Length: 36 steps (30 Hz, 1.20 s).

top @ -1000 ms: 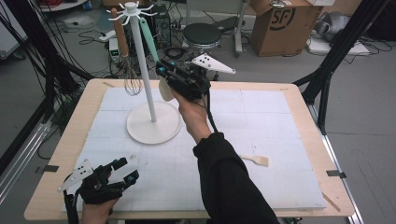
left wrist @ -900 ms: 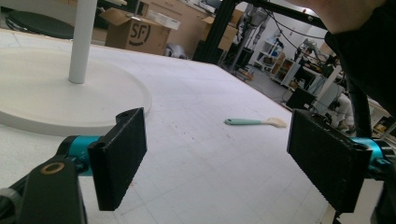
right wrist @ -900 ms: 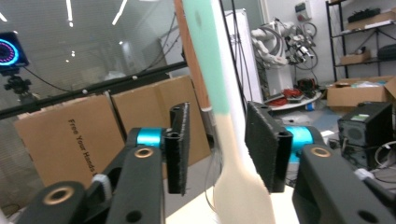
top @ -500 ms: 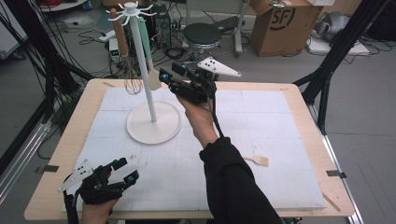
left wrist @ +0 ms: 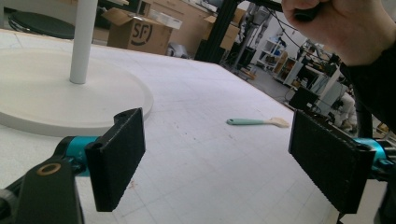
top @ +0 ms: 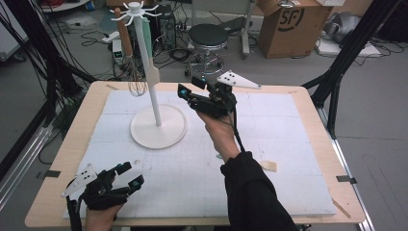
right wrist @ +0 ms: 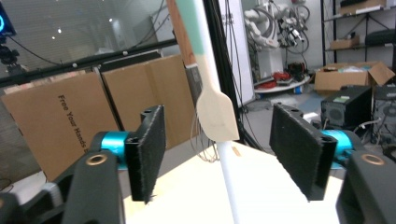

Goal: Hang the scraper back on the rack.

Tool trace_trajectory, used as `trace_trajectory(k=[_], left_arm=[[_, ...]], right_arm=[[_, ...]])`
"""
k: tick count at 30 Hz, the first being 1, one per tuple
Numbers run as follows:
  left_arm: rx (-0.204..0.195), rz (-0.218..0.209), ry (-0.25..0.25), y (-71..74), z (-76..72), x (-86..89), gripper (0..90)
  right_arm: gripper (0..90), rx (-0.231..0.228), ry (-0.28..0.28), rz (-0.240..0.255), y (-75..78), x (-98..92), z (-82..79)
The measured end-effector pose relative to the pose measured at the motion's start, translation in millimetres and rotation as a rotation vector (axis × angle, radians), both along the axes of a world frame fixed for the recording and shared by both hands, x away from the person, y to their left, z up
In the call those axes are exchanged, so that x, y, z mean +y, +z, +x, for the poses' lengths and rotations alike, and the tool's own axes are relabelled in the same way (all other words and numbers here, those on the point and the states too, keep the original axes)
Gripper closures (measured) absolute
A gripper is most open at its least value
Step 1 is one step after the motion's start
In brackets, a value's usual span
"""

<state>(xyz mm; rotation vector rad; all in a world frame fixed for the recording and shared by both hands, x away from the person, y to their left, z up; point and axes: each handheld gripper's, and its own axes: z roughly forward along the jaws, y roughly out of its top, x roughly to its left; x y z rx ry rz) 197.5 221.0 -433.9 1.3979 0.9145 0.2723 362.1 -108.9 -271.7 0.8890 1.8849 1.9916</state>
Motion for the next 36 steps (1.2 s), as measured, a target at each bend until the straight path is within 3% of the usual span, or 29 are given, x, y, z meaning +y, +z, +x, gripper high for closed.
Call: trace_trajectory(k=[9,28,36], left_arm=[[0.0,0.008,-0.004,-0.1,0.1,-1.1,19.2],[0.008,0.009,-0.009,-0.7,0.3,-3.8,19.1],[0.008,0.011,-0.013,-0.6,0.8,-4.8,19.2]], right_arm=[[34.2,-0.011,0.017,-0.002,-2.5,-4.7,-9.6],[34.3,0.034,0.024,-0.043,-23.1,-8.9,-11.9],[36.9,0.024,0.034,-0.011,-22.4,-5.7,-14.0]])
